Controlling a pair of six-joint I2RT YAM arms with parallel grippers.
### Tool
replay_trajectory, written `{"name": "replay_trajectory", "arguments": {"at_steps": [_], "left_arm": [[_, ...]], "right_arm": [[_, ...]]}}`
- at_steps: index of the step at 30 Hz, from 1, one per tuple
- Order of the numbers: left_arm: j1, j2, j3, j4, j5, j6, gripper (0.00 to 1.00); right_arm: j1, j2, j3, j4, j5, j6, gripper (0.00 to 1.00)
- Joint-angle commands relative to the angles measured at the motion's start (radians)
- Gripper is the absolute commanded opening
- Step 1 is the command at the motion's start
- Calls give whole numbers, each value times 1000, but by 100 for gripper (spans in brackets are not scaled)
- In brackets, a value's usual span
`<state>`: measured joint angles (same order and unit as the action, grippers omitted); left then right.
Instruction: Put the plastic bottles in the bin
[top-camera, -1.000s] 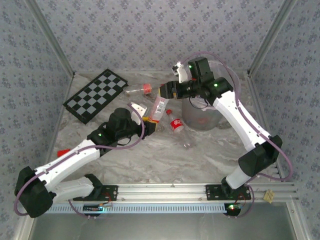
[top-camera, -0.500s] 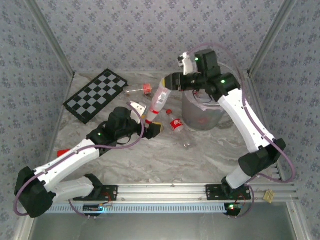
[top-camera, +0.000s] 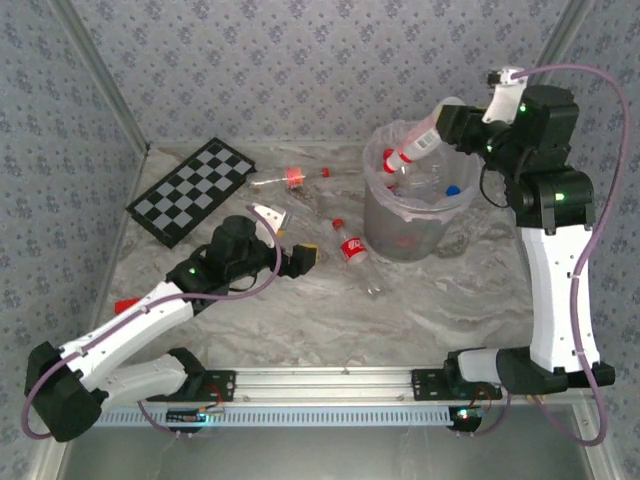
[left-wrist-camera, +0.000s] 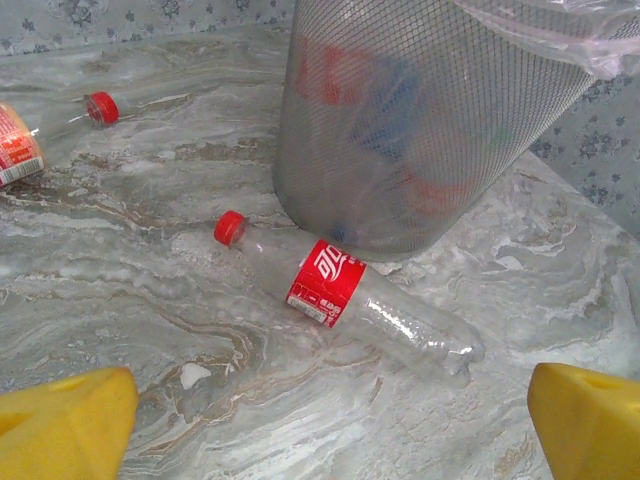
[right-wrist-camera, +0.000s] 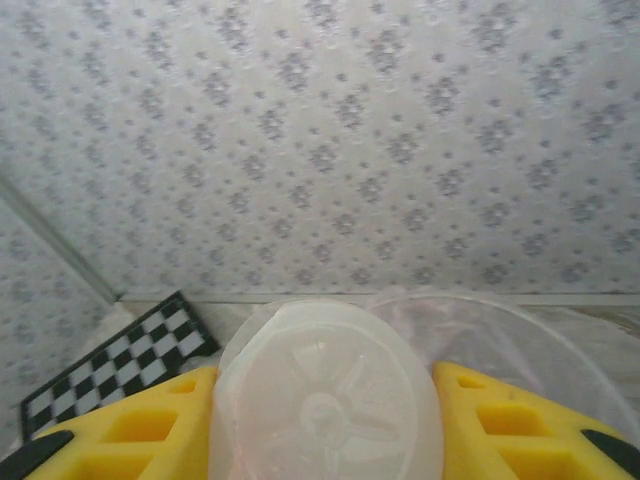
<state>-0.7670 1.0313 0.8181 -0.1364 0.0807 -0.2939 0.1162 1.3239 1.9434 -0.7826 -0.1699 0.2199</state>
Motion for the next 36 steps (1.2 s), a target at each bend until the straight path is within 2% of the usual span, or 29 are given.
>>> {"name": "replay_trajectory", "arguments": {"at_steps": [1,8,15,25,30,32,33,36], "left_arm": [[-6,19,16,8,-10,-29,100],[-5,-2,-5,-26,-34,-52,100],[-5,-56,-35,-35,-61,-51,100],[-5,-63,-45,-41,-61,-55,100],[-4,-71,-52,-41,-70,-54,100],[-5,-71,-57,-41,-71,-54,100],[-5,-70,-58,-41,-71,-55,100],[-4,-67,-57,-42,-73,-54,100]], "right_arm": [[-18,65,-30,-1,2,-45,11],[-9,140,-43,-8,-46,-28,11],[49,188,-94,-32,-19,-49,11],[152,249,-235,-11,111,-104,5],[165,276,-292,7,134,-97,6],[162,272,-289,5,103,-86,13],[156,265,-285,5,75,-78,20],[119,231,-248,-5,-36,-31,56]]}}
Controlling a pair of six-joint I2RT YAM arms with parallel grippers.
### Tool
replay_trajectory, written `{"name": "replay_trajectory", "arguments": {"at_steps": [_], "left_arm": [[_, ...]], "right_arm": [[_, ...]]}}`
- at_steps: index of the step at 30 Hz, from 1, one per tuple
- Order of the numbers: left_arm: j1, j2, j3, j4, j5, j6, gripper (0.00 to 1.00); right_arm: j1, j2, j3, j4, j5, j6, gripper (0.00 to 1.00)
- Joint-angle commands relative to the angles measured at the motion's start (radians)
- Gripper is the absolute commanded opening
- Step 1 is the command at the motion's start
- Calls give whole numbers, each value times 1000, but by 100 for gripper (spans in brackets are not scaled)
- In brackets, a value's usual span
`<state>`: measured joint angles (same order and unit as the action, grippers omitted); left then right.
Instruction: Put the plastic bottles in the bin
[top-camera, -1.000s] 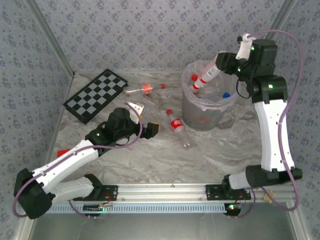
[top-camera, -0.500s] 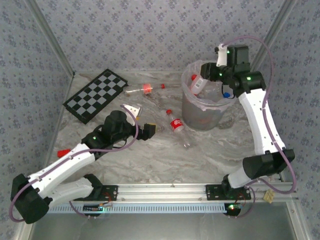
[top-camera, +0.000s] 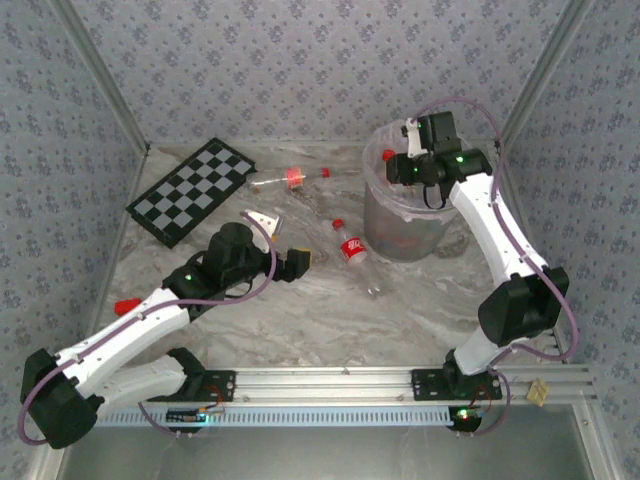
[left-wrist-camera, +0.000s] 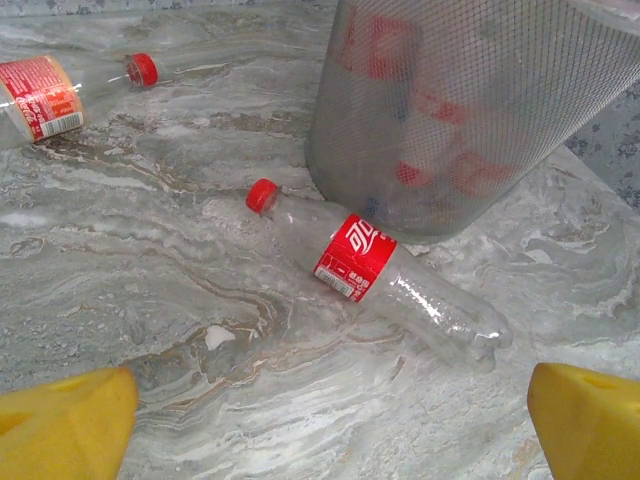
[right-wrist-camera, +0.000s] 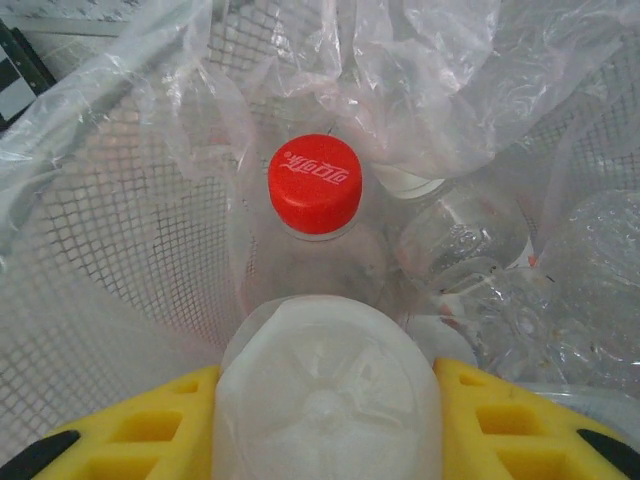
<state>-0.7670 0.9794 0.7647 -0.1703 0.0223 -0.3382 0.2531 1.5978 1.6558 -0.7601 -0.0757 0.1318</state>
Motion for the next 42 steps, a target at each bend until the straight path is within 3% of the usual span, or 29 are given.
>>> {"name": "replay_trajectory", "arguments": {"at_steps": [1,3,4,8,10,16,25,32,37,42], "left_arm": [[-4,-16,-2,-8,-13,-10,100],[-5,-18,-5,2,-15,-5,100],[-4,-18,-7,7,-18,-5,100],[-4,-3,-11,24,-18,-3,100],[-5,11,-8,24,-18,-2,100],[-4,31,19,5,-9,-2,100],[-3,47,30,-38,-120,-73,100],[14,55,6,-48,-152,-130,100],[40,96,11,-38,-120,-189,100],[44,140,18,-27,-101,-219,100]], "right_arm": [[-36,-56,58,-37,-161,73,69],[-63,-76,98,-69,-186,87,84],[-74,-87,117,-87,-185,89,86],[-115,-111,151,-119,-144,69,83],[-135,-105,156,-123,-128,63,78],[-129,-33,183,-98,-182,56,41],[-74,106,128,-40,-216,48,24],[-60,78,4,10,-209,63,22],[-83,18,49,-6,-192,65,23],[-96,-108,80,-7,-104,86,41]]}}
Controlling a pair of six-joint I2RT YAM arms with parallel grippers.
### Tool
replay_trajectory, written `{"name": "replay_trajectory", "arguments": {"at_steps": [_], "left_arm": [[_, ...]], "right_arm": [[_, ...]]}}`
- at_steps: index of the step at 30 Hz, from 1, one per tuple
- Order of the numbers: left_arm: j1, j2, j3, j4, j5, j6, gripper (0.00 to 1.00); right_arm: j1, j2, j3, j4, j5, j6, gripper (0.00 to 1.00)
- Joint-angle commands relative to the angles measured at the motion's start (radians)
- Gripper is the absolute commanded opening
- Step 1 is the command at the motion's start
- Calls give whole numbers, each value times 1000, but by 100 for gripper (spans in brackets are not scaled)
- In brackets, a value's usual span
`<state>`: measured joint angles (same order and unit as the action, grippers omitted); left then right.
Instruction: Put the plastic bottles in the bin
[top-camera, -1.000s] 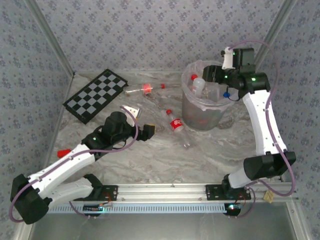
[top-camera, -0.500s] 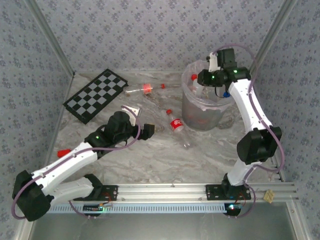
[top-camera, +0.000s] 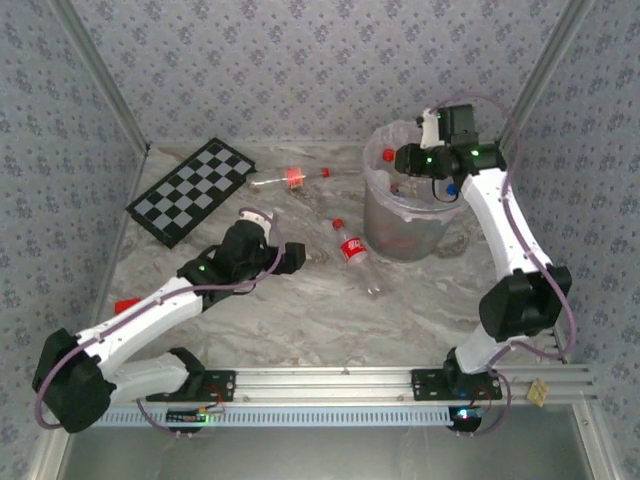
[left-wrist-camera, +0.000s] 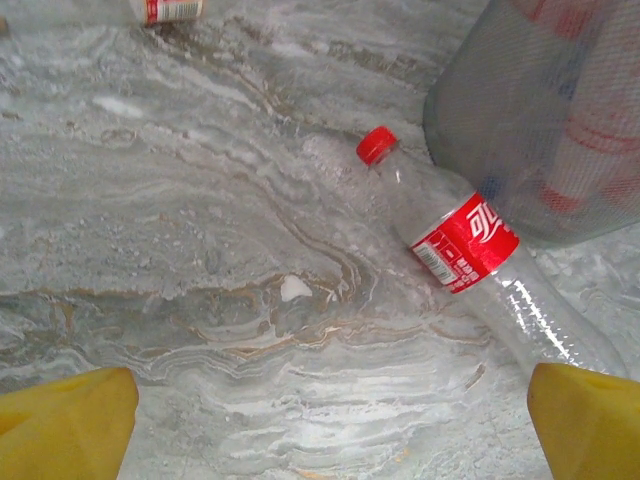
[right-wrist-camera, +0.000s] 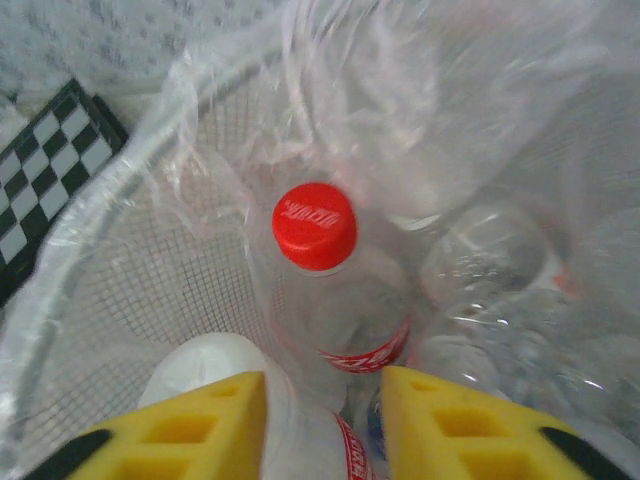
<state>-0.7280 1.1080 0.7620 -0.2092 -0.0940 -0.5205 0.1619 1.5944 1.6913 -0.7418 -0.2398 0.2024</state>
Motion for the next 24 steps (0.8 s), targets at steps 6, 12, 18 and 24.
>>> {"name": "replay_trajectory", "arguments": {"at_steps": [6,12,18,24], "left_arm": [[22,59,20,51,44,-57,100],[89,160,135,1,-31,-104,100],[193,353,299,46,-98,-411,99],[260,588,507,32,-112,-714,100]], "right_arm": [[48,-242,10,-64,116,-6,55],[91,-365,-115,-47,143,-7,60],[96,-434,-213,-26,150,15,62],[94,-497,-267,-34,176,24,66]]}}
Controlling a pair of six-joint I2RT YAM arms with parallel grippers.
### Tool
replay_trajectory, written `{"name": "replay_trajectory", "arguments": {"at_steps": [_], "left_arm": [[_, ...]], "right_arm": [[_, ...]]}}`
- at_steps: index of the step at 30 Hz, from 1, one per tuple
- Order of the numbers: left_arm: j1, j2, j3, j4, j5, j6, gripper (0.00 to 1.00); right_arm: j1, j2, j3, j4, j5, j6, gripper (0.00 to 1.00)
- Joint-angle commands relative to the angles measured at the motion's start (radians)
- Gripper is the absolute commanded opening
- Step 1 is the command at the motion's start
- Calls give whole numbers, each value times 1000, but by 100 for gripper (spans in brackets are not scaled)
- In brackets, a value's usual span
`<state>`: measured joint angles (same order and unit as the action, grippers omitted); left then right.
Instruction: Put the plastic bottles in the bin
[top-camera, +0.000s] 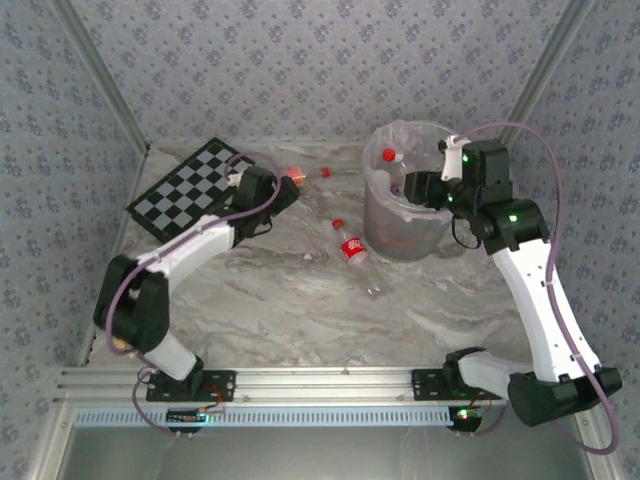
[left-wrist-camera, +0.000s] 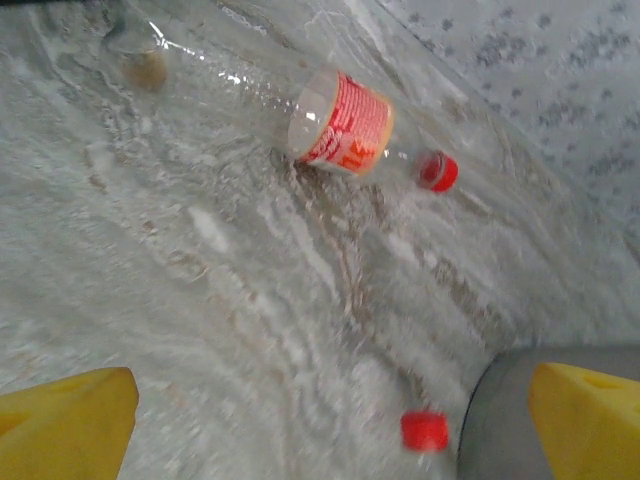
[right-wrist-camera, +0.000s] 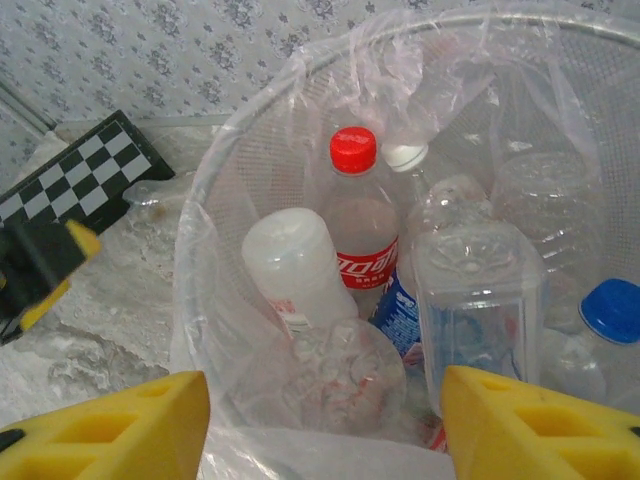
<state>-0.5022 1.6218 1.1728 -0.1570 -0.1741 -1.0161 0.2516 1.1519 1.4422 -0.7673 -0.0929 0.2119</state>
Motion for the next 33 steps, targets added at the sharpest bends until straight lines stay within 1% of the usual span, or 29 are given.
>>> {"name": "replay_trajectory", "arguments": {"at_steps": [1,3,5,7,9,13,16,19,23,29,31,33], "left_arm": [[45,106,131,-42,-29,-273,100],[67,165,187,-41,-4,-365,100],[78,201,226,-19,-2,-400,100],[93,236,272,-52,-1,-461,97],[111,273,300,-67,29,-534,95],[134,336,328,-39,51,-618,94],[150,392,358,-40,55,-671,93],[169,459,392,4,38,-679,91],[194,539,468,-22,64,-679,91],[204,614,501,-15,102,-730,90],[208,625,501,-12,103,-742,86],[214,630,498,-13,108,-745,76]], "right_arm": [[3,-66,-24,-12,34,15,66],[1,-89,-30,-32,35,14,69],[-3,-108,-27,-65,36,8,70],[-10,-129,-30,-89,42,-4,72],[-27,-150,-40,-103,51,-16,72],[-77,-170,-55,-109,19,-16,72],[-94,-169,-51,-110,-1,-14,72],[-105,-166,-37,-128,-1,-36,73],[-117,-180,-28,-152,31,-55,73],[-124,-194,-37,-157,42,-58,73],[-124,-195,-34,-161,43,-59,73],[-125,-197,-34,-161,44,-57,73]]}}
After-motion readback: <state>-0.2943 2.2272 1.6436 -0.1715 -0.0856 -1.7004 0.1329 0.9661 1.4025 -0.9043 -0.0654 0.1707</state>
